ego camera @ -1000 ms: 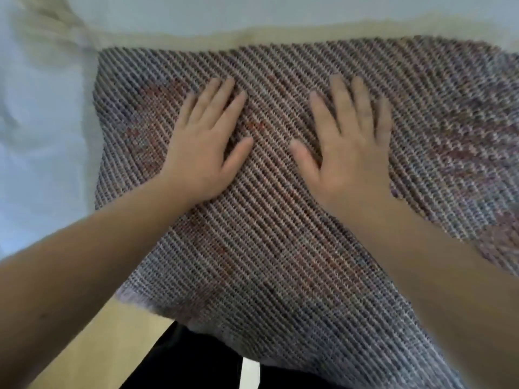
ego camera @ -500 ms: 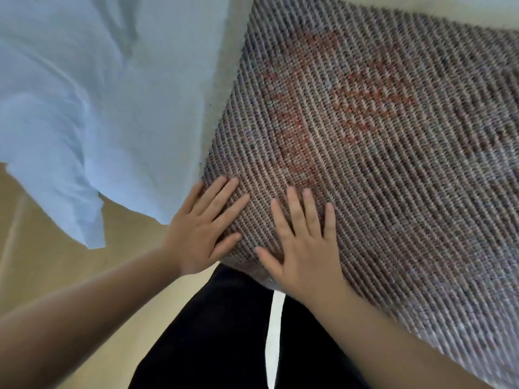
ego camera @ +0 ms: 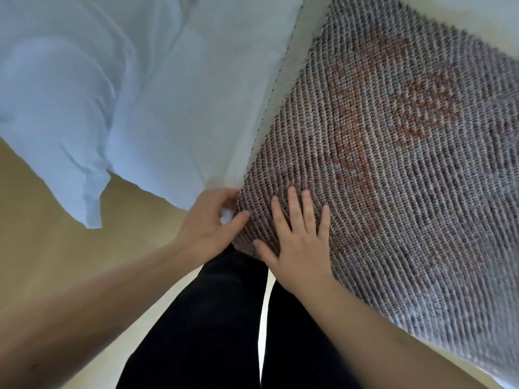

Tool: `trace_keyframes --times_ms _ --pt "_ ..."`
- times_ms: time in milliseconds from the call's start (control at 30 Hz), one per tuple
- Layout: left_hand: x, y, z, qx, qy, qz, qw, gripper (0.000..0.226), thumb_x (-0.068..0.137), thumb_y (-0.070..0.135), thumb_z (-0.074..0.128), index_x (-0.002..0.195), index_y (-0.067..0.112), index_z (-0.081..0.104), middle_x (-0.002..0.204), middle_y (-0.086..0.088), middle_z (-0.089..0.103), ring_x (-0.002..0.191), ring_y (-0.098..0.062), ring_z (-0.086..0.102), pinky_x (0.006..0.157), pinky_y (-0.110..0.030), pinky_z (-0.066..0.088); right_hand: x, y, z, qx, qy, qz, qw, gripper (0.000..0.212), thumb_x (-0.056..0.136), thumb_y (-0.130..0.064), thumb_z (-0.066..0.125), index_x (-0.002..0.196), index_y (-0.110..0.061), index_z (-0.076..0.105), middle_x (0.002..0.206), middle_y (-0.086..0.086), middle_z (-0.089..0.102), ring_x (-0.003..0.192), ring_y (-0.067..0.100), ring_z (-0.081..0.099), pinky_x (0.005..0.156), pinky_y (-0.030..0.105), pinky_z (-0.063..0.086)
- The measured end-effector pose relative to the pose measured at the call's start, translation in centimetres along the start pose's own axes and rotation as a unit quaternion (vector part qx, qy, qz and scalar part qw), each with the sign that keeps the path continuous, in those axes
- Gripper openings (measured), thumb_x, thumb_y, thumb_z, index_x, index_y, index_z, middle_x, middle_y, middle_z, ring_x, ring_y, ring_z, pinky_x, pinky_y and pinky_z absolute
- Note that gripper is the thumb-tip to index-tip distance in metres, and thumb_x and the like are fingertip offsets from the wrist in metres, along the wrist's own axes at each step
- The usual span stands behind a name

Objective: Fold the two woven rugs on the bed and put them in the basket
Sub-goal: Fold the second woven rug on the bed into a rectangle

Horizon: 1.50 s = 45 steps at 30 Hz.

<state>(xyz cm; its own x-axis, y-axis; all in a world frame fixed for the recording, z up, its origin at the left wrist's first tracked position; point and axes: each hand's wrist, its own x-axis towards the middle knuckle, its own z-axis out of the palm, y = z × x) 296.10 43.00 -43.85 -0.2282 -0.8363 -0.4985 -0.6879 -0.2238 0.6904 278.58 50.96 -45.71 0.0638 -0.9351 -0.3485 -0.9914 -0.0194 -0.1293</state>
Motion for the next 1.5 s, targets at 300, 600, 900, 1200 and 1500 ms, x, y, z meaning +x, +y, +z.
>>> trace_keyframes --times_ms 300,600,900,1200,1500 --pt "-1.5 0.4 0.5 -0.264 -0.163 -0.179 0.934 0.019 0.097 0.02 0.062 0.116 0.016 0.066 0.107 -0.002 0.076 0.101 -0.021 0.072 0.091 -0.038 0.055 -0.2 0.2 -0.2 0.047 0.007 -0.002 0.999 0.08 0.091 -0.065 0.038 0.155 -0.019 0.025 0.165 0.012 0.014 0.152 0.032 0.008 0.12 0.057 0.0" --pt "-4.5 2.0 0.1 -0.203 -0.239 -0.248 0.917 0.026 0.102 0.029 0.049 0.111 0.014 0.068 0.099 -0.002 0.077 0.089 -0.019 0.074 0.067 -0.031 0.058 -0.7 1.2 -2.7 0.111 -0.066 -0.029 0.991 0.077 0.095 -0.065 0.023 0.158 -0.025 0.01 0.167 0.006 -0.002 0.152 0.024 -0.012 0.119 0.051 -0.013" --pt "-4.5 5.2 -2.8 -0.304 -0.267 -0.341 0.849 0.041 0.09 0.024 0.057 0.121 -0.002 0.064 0.119 -0.025 0.068 0.114 -0.046 0.062 0.1 -0.066 0.045 -5.8 -2.5 -5.1 0.23 -0.074 -0.107 0.965 0.126 0.066 -0.091 0.043 0.157 -0.01 0.012 0.166 0.008 0.008 0.153 0.023 -0.001 0.121 0.053 0.007" --pt "-3.0 7.5 -2.8 -0.3 -0.245 -0.37 0.844 0.037 0.095 0.023 0.054 0.12 -0.003 0.062 0.08 -0.007 0.069 0.082 -0.028 0.067 0.065 -0.036 0.058 -5.4 -3.2 -6.3 0.28 -0.024 -0.059 0.958 0.117 0.071 -0.081 0.04 0.155 -0.005 0.01 0.164 0.011 0.019 0.152 0.023 0.012 0.119 0.051 0.018" --pt "-2.4 9.1 -3.5 -0.259 -0.323 -0.304 0.858 0.031 0.091 0.027 0.046 0.08 0.009 0.069 0.057 -0.002 0.064 0.058 -0.018 0.064 0.06 -0.034 0.054 -5.1 -1.1 -8.1 0.41 0.045 -0.019 0.911 0.083 0.077 -0.056 0.058 0.145 -0.009 0.048 0.143 0.006 0.046 0.131 0.021 0.047 0.105 0.043 0.044"
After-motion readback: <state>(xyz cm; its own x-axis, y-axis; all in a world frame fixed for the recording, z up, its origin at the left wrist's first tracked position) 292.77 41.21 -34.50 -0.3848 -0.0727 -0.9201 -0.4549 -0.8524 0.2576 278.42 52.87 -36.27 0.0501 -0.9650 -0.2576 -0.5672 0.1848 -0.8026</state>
